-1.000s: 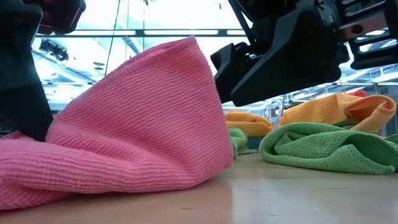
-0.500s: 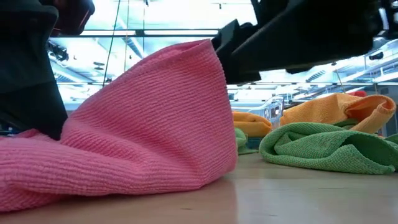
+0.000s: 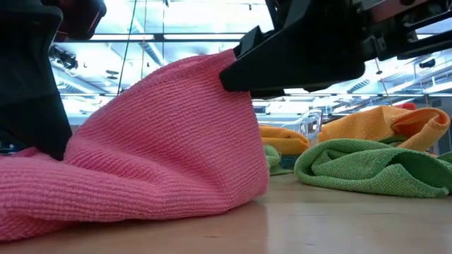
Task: Fold microfiber towels
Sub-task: Fold the bottom pink microfiber cloth
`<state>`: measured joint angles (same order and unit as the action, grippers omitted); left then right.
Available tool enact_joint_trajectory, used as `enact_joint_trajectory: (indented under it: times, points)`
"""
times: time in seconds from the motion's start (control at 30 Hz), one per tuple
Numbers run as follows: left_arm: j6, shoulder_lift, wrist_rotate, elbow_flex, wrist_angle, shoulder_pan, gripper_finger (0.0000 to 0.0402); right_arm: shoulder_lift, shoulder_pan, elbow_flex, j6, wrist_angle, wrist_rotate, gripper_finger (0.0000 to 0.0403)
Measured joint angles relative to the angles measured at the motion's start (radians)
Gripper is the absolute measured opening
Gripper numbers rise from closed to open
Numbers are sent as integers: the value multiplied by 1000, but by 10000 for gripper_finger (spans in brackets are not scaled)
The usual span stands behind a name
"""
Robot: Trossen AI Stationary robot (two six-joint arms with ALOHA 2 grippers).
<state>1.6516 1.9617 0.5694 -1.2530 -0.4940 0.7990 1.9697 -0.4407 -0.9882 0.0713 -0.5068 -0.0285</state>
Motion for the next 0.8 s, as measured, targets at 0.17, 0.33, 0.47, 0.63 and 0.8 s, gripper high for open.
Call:
enact_joint_trajectory:
  times: [0.17,0.33,0.47,0.63,0.8]
  points:
    - [-25,-15,0,0,4,2,11,-9,14,0,17,5,-38,24]
    - [-46,-27,-26,-27,0,13,27,-56,47,-18,-18,92,-111,10]
    - [-51,-27,-55,-29,-13,15,18,-61,81,-74,-46,220,-173,9]
    - [-40,-27,-74,-30,-65,9,12,-45,109,-91,-41,256,-165,9]
    - [-39,-27,-72,-30,-107,0,21,-45,144,-92,-42,286,-156,11]
